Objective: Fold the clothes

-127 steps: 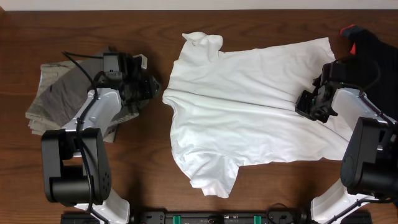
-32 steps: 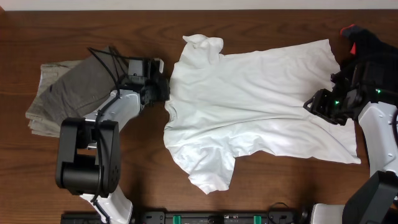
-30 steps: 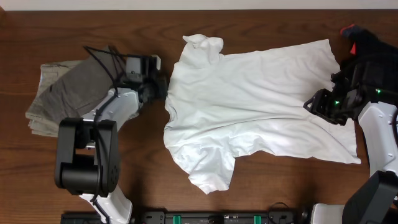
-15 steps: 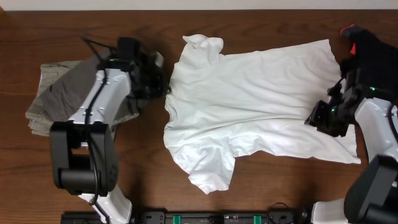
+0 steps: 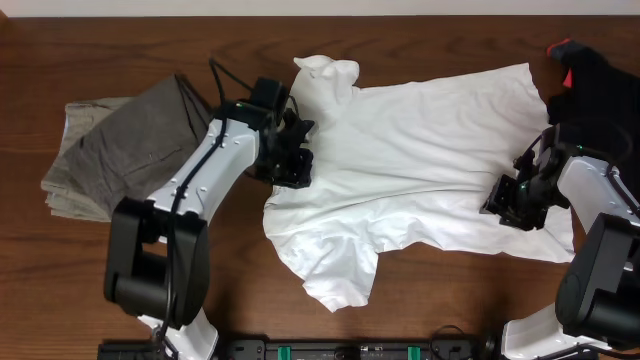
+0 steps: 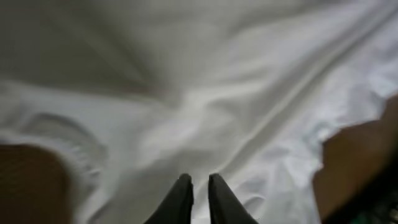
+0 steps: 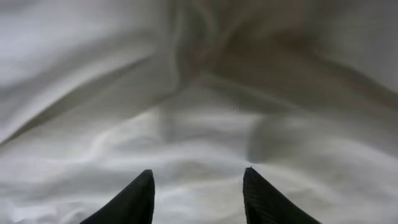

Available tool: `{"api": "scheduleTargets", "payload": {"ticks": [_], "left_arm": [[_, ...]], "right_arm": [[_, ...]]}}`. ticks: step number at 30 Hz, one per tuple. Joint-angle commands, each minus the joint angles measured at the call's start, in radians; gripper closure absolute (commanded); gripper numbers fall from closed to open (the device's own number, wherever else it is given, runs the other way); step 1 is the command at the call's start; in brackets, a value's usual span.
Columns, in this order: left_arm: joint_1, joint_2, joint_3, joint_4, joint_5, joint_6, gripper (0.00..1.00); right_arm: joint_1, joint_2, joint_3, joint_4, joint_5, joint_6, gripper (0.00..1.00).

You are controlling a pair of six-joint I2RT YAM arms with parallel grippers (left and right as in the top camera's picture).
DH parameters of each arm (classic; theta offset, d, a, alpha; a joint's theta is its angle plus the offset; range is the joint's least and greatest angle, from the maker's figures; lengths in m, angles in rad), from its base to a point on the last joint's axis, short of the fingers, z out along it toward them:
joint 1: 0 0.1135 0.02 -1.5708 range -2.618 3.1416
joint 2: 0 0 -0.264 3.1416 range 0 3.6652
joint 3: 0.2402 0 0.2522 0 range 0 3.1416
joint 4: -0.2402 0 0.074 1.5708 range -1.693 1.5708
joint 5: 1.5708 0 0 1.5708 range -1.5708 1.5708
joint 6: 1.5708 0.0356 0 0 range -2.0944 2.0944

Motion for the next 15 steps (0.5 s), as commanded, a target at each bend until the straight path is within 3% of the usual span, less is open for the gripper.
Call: {"api": "scheduleTargets", "payload": {"ticks": [1,2,6,12,15], "left_arm": [[0.008,-0.062,0.005,0.026,-0.229,-0.040,0.83],[0.012,-0.060,0.005,0.038,-0.235,-0.039,0.78],[0.022,-0.004,0.005,0.082,-0.232,-0.019,0.78],[0.021,0.116,0.005,0.143,-0.183,0.032,0.93],[0.021,0.163,0.005,0.159,-0.180,0.057,0.94]], "right_arm": [[-0.006,-0.001,0.001,0.007,-0.071,-0.023,0.55],[-0.006,-0.001,0.001,0.010,-0.089,-0.029,0.54],[-0.006,-0.001,0.001,0.018,-0.128,-0.033,0.54],[-0.006,-0.001,0.001,0.025,-0.130,-0.033,0.54],[-0.006,-0.001,0.001,0.031,-0.130,-0.033,0.54]]}}
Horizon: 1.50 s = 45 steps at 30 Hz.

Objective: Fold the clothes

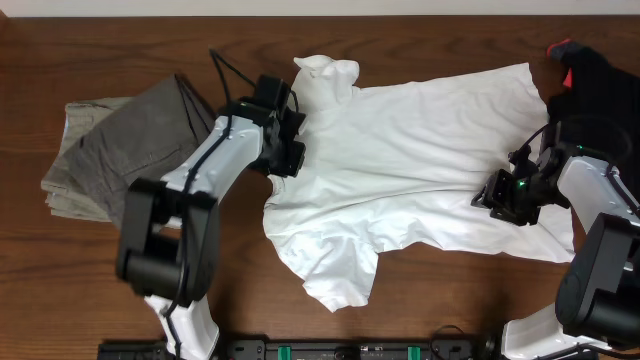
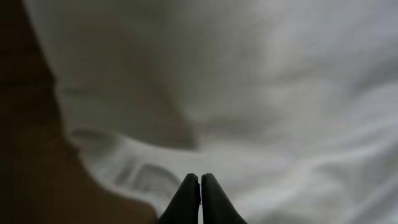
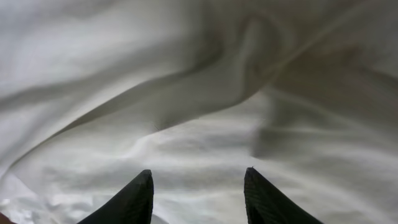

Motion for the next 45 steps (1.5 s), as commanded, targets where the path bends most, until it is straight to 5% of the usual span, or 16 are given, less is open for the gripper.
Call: {"api": "scheduleTargets", "payload": {"ticks": [1,8,13,20,24,32,35,39,43,44,45], "left_arm": [[0.002,0.059,0.005,0.021,0.004,0.047,0.94],[0.002,0.161,0.005,0.163,-0.033,0.046,0.94],[0.012,0.248,0.006,0.311,-0.211,-0.002,0.94],[0.108,0.307,0.153,0.359,-0.203,-0.052,0.94],[0.141,0.303,0.311,0.241,-0.186,-0.031,0.90],[0.143,0.236,0.624,-0.191,-0.187,0.005,0.64],[0.143,0.163,0.666,-0.302,-0.191,0.005,0.64],[0.144,0.024,0.668,-0.411,-0.217,0.004,0.65],[0.144,-0.115,0.668,-0.529,-0.228,0.000,0.65],[0.144,-0.143,0.668,-0.560,-0.228,-0.004,0.65],[0.144,-0.172,0.668,-0.598,-0.228,-0.021,0.64]], "right_arm": [[-0.006,-0.001,0.001,0.006,-0.021,-0.016,0.54],[-0.006,-0.001,0.001,0.006,-0.021,-0.016,0.55],[-0.006,-0.001,0.001,0.006,-0.021,-0.007,0.59],[-0.006,-0.001,0.001,0.029,-0.021,-0.008,0.56],[-0.006,-0.001,0.001,0.068,-0.021,-0.008,0.50],[-0.008,-0.001,0.001,0.092,0.048,-0.009,0.41],[-0.009,-0.001,0.001,0.092,0.101,-0.008,0.29],[-0.033,-0.001,0.001,0.092,0.138,0.019,0.27],[-0.099,-0.001,0.001,0.100,0.138,0.025,0.36],[-0.119,0.000,0.001,0.104,0.140,0.035,0.43],[-0.141,0.001,0.001,0.103,0.145,0.055,0.60]]}}
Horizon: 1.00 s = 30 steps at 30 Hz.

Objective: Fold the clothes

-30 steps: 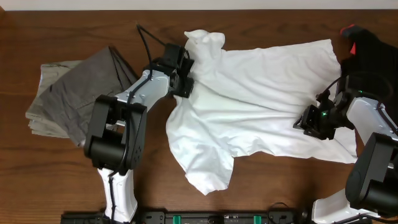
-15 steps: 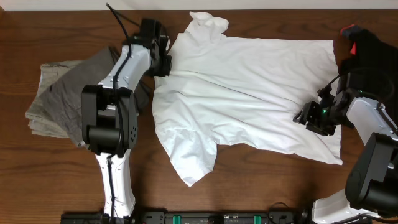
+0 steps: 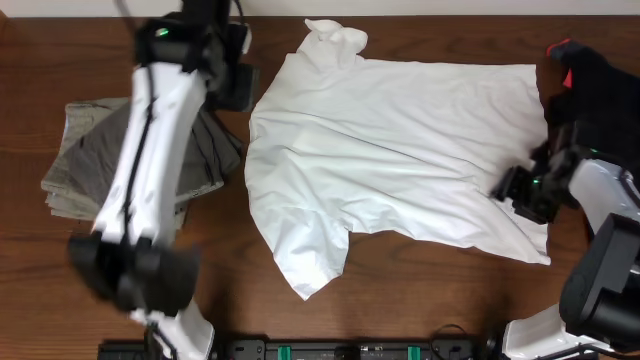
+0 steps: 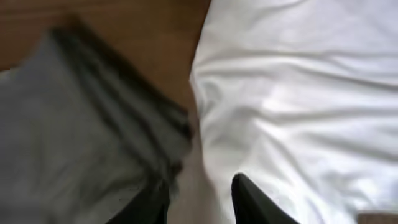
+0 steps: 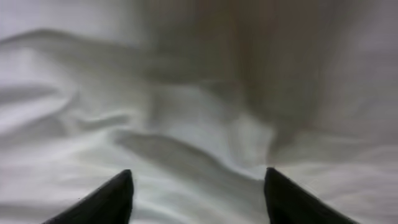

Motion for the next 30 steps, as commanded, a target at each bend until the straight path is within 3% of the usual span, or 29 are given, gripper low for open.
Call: {"api": "scheduleTargets", "payload": {"ticks": [1,2,7,11,15,19,23,25,27,30], "left_arm": [[0.001,-0.094,0.017,-0.091,-0.018,-0.038,0.65],[0.001,-0.115,0.017,-0.132,-0.018,-0.060,0.65],[0.001,-0.163,0.011,-0.302,-0.016,-0.112,0.71],[0.001,-0.164,0.011,-0.411,-0.014,-0.152,0.78],[0.000,-0.184,-0.018,-0.423,0.035,-0.162,0.80],[0.000,-0.220,-0.093,-0.423,0.058,-0.163,0.80],[0.000,-0.262,-0.209,-0.418,0.058,-0.169,0.80],[0.000,-0.288,-0.285,-0.387,0.070,-0.170,0.80],[-0.002,-0.322,-0.377,-0.319,0.135,-0.169,0.80],[-0.025,-0.366,-0.502,-0.213,0.229,-0.169,0.79]], "right_arm": [[-0.073,0.003,0.001,0.000,0.026,0.055,0.74],[-0.092,0.006,-0.001,0.000,0.026,0.063,0.80],[-0.112,0.042,-0.022,0.083,0.025,0.095,0.81],[-0.109,0.121,-0.043,0.198,0.024,0.135,0.91],[-0.109,0.191,-0.043,0.315,0.018,0.183,0.99],[-0.112,0.230,-0.030,0.473,0.011,0.213,0.99],[-0.114,0.228,0.027,0.528,-0.114,0.186,0.99],[-0.114,0.220,0.068,0.509,-0.229,0.149,0.89],[-0.117,0.200,0.106,0.460,-0.298,0.137,0.70],[-0.126,0.142,0.134,0.380,-0.324,0.132,0.60]]}}
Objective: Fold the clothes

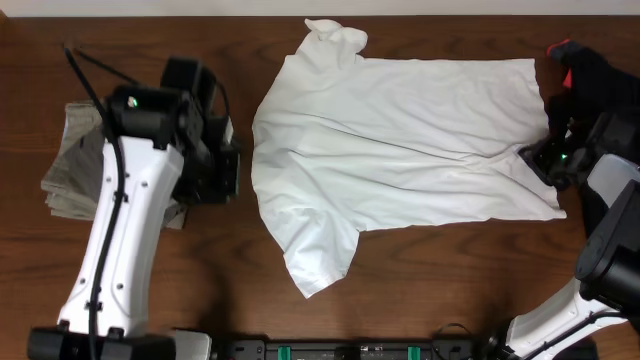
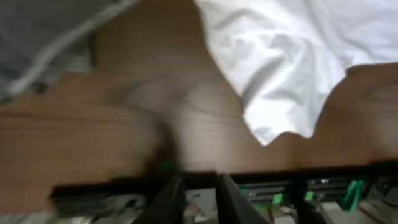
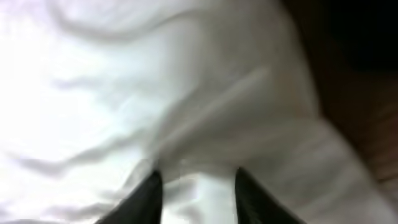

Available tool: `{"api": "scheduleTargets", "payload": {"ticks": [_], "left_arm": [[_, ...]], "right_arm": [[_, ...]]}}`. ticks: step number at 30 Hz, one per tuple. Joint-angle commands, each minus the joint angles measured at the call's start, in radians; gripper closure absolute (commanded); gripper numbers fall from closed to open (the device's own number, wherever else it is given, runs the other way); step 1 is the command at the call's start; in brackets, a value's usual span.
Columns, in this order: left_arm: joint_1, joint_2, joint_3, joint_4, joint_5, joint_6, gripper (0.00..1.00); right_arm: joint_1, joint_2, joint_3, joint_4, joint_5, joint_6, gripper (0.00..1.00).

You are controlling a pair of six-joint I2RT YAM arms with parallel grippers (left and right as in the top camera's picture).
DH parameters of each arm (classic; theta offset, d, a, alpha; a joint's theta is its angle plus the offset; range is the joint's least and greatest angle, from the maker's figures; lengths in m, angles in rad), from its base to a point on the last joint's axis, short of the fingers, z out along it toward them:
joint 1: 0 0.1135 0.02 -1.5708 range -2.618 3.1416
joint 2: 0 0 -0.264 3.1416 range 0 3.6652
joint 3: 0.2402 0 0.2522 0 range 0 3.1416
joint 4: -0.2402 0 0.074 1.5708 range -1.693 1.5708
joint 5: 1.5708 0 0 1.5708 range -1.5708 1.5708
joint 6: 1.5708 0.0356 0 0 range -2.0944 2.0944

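Note:
A white T-shirt (image 1: 400, 150) lies spread flat across the middle of the table, its collar toward the far edge. One sleeve (image 2: 280, 81) points to the front. My left gripper (image 1: 215, 175) hangs open over bare wood between the shirt and a grey garment; in the left wrist view the left gripper (image 2: 199, 180) holds nothing. My right gripper (image 1: 550, 160) sits at the shirt's right hem. Seen from the right wrist, the right gripper (image 3: 198, 174) is open, its fingers spread over white cloth.
A folded grey garment (image 1: 75, 160) lies at the left, partly under my left arm. A dark garment with a red patch (image 1: 600, 80) sits at the far right, just behind my right arm. The table's front edge with green fittings (image 2: 354, 186) shows in the left wrist view.
My left gripper has moved from the far side, by the shirt's upper left edge, toward the front beside the grey garment. My right gripper has moved up and right; the shirt's right hem lies straighter.
The shirt lay crumpled with my left gripper nearly shut at its left edge and my right gripper open on its right part. Then the left gripper was shut on the shirt. Later the shirt lay spread further back, the left gripper open. Now both grippers are open.

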Motion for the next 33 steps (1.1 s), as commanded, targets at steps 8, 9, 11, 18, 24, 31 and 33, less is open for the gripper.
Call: {"api": "scheduleTargets", "payload": {"ticks": [8,9,11,18,24,31,33], "left_arm": [[-0.198,-0.084,-0.450,0.286,0.137,-0.142,0.69],[-0.217,-0.084,-0.494,0.319,0.138,-0.188,0.69],[-0.244,-0.084,-0.570,0.382,0.198,-0.240,0.67],[-0.343,-0.084,-0.802,0.607,0.373,-0.420,0.53],[-0.405,-0.084,-0.876,0.719,0.424,-0.507,0.38],[-0.406,-0.042,-0.877,0.759,0.394,-0.552,0.36],[-0.406,-0.004,-0.877,0.762,0.395,-0.566,0.43]], "right_arm": [[-0.027,-0.303,0.040,-0.251,-0.061,-0.098,0.44],[-0.027,-0.330,0.040,-0.278,-0.045,-0.100,0.43],[-0.027,-0.376,0.040,-0.328,-0.004,-0.101,0.41],[-0.027,-0.409,0.040,-0.383,0.016,-0.123,0.39],[-0.027,-0.408,0.040,-0.400,0.016,-0.122,0.39],[-0.027,-0.408,0.040,-0.424,0.016,-0.123,0.41],[-0.027,-0.408,0.040,-0.426,0.016,-0.122,0.41]]}}
